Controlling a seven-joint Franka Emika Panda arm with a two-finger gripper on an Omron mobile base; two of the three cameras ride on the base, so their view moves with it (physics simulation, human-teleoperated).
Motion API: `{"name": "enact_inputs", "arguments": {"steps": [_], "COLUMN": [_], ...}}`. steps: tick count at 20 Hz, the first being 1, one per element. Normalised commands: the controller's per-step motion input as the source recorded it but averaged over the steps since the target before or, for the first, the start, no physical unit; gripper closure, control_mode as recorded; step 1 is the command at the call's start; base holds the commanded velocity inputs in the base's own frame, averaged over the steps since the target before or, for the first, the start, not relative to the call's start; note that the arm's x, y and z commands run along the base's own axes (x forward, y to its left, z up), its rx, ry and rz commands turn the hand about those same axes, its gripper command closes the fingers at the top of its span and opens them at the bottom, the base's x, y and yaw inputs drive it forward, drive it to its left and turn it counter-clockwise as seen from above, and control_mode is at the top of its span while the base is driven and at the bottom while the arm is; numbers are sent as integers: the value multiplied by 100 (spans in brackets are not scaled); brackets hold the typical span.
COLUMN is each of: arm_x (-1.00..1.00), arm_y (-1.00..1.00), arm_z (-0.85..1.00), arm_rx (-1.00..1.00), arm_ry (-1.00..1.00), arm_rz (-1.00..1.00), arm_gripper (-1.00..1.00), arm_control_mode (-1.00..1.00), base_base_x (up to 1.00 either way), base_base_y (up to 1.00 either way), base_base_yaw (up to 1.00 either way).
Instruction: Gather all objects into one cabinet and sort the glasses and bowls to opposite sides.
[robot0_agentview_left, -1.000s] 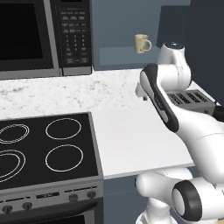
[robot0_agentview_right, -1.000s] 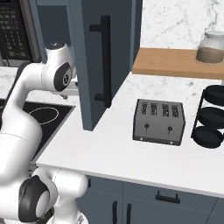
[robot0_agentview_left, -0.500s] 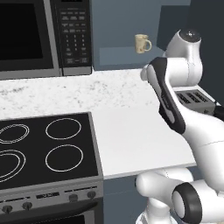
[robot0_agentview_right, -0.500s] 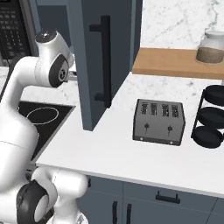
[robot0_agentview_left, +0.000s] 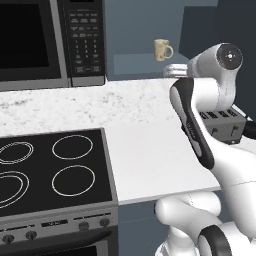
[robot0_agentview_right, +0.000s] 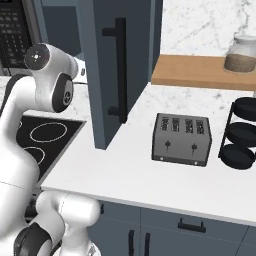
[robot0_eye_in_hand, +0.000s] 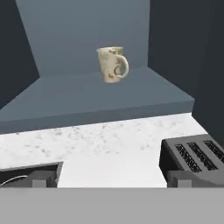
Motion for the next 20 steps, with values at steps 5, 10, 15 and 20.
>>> {"name": "enact_inputs", "arguments": {"steps": [5, 10, 15, 20], "arm_x": [5, 5, 0, 19], "arm_y": [-6, -5, 0, 0], "arm_z": [38, 35, 1, 24], "arm_rx": [6, 6, 0, 0], "arm_ry": [-35, -29, -3, 2], "arm_rz": [-5, -5, 0, 0], "arm_gripper": [-100, -100, -100, -100], "arm_control_mode": [-100, -100, -100, -100], "base_base_x": [0, 0, 0, 0], "base_base_y": [0, 0, 0, 0], "base_base_yaw": [0, 0, 0, 0]}}
